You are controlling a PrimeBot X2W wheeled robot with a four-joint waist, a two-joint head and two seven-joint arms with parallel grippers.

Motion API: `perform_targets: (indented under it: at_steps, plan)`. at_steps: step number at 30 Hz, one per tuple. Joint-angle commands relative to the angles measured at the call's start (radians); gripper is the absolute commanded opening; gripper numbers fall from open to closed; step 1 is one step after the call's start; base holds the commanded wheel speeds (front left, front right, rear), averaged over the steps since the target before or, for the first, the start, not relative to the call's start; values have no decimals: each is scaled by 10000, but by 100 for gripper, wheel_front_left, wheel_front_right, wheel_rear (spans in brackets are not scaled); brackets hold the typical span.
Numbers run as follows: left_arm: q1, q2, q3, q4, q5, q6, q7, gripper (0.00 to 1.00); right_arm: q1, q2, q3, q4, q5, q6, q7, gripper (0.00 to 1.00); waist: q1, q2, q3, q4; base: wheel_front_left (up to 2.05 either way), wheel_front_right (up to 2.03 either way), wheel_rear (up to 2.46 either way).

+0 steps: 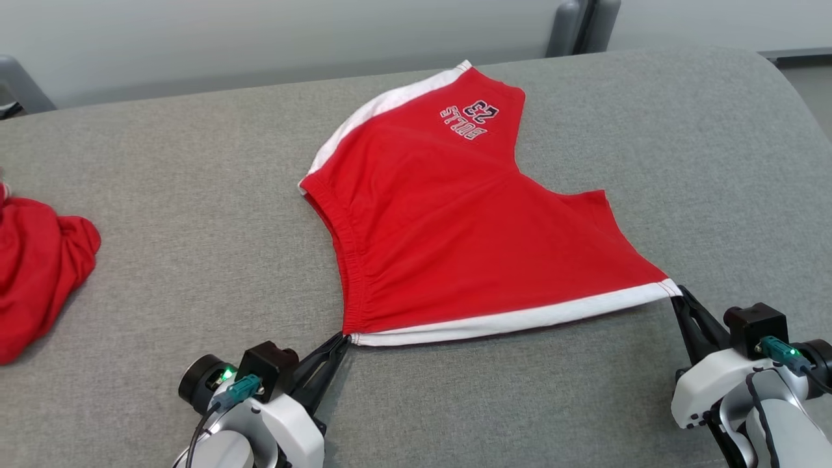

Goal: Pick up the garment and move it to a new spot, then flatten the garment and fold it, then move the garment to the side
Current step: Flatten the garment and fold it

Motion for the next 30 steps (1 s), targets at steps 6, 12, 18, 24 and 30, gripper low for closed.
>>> perform_targets:
  at_steps: [6,12,18,24,30]
  plan:
    - [282,465,-197,84,-211,-70,-58,0,372,-265,342,33,80,-2,-62,0,0,0,-278,209,0,0,0]
    - [293,462,-1179,747,-1404,-70,-58,0,792,-339,683,372,429,-2,-62,0,0,0,-498,408,0,0,0]
    - [61,456,-1238,1218,-1618,-70,-58,0,1280,-432,901,337,669,-2,-62,0,0,0,-554,565,0,0,0]
    - [81,467,-963,1195,-1246,139,-58,0,1628,-403,864,270,650,-2,-62,0,0,0,-472,589,0,0,0]
    - [275,359,-678,977,-1119,249,-59,0,1585,-280,739,280,755,-2,-62,0,0,0,-362,578,0,0,0]
